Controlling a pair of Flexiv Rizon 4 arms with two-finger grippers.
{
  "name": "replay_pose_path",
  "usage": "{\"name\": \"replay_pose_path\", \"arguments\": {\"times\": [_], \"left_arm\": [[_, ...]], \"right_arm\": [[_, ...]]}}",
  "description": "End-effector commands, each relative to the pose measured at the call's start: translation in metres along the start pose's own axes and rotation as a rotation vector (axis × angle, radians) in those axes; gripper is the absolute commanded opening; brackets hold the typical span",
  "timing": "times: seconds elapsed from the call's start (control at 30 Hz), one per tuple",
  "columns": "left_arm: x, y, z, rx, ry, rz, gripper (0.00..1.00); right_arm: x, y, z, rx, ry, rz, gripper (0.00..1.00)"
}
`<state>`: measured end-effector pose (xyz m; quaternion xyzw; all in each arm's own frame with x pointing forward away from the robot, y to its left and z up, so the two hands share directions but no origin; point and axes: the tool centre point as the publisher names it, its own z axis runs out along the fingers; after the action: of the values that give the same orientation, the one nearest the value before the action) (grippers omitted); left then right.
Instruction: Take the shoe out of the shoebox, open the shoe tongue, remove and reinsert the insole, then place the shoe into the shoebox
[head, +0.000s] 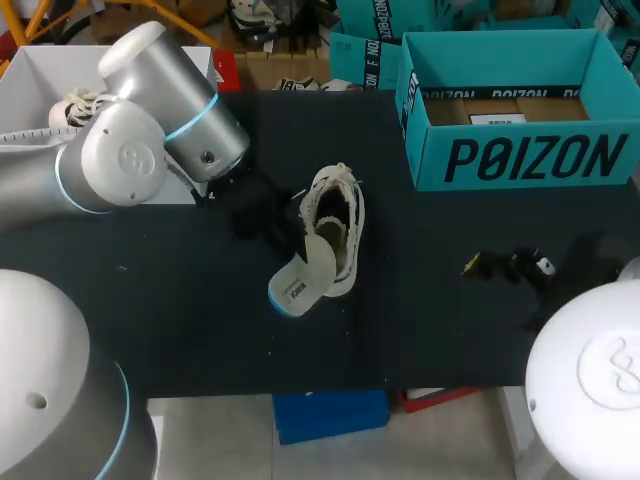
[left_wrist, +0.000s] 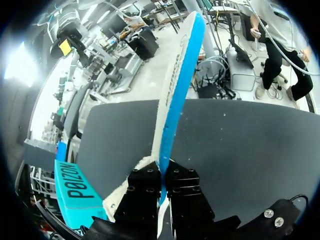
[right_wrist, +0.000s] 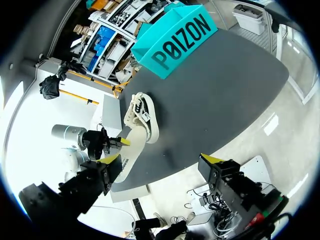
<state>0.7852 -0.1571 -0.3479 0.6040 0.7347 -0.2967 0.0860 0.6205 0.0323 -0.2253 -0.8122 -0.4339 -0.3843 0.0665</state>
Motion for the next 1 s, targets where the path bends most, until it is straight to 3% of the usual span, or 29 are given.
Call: {"name": "replay_pose_path", "arguments": {"times": [0.03,0.37,1.0], "left_arm": [[-0.011,0.004,0.007,-0.028,0.027,0.006,0.0],[-0.018,0.017,0.012,-0.071,0.008,-0.01,0.0],[-0.009,0.047,0.018,-0.145,-0.051,-0.083,0.0]], "right_arm": [[-0.006,0.001,-0.002,0.088,0.013,0.013,1.0],[-0.006,0.001,-0.002,0.088,0.013,0.013,1.0],[-0.006,0.001,-0.002,0.088,0.013,0.013,1.0]]}}
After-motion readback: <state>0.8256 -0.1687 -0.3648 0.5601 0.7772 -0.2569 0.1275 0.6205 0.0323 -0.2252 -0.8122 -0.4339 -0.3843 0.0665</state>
